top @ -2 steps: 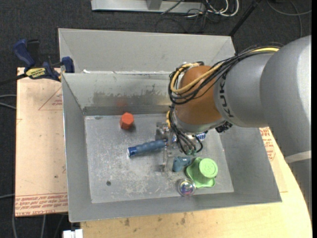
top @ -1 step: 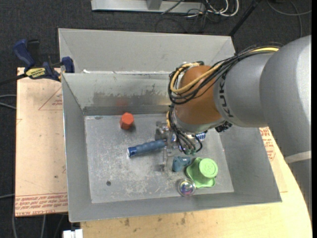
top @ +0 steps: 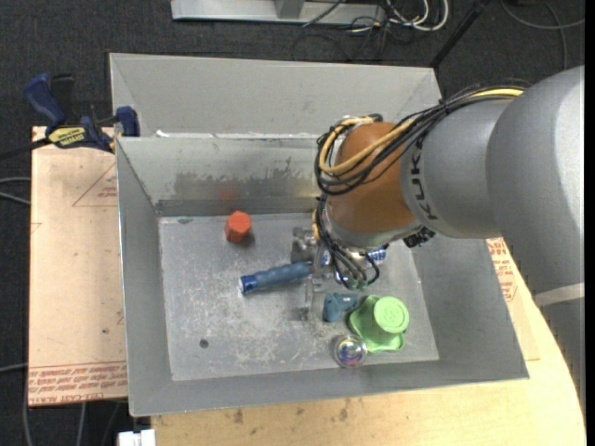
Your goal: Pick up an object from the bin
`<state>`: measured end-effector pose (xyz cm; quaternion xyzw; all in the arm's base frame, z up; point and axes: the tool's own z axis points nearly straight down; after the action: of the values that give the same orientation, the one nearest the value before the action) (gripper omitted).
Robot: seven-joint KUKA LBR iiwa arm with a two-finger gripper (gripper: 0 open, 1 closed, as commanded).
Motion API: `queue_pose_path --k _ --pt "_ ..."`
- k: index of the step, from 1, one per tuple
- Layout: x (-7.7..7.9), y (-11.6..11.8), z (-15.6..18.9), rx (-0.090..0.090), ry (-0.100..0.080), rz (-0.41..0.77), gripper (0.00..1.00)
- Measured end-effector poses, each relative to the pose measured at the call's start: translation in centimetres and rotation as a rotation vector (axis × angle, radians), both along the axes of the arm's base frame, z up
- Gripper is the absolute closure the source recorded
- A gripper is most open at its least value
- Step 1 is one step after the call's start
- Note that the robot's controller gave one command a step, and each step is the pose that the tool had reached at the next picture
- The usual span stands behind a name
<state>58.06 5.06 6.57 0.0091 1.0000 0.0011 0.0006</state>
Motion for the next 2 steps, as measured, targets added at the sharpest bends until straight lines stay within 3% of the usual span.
queue_pose_path --k 2 --pt "0.11 0.09 0.06 0.000 -0.001 -0.002 0.00"
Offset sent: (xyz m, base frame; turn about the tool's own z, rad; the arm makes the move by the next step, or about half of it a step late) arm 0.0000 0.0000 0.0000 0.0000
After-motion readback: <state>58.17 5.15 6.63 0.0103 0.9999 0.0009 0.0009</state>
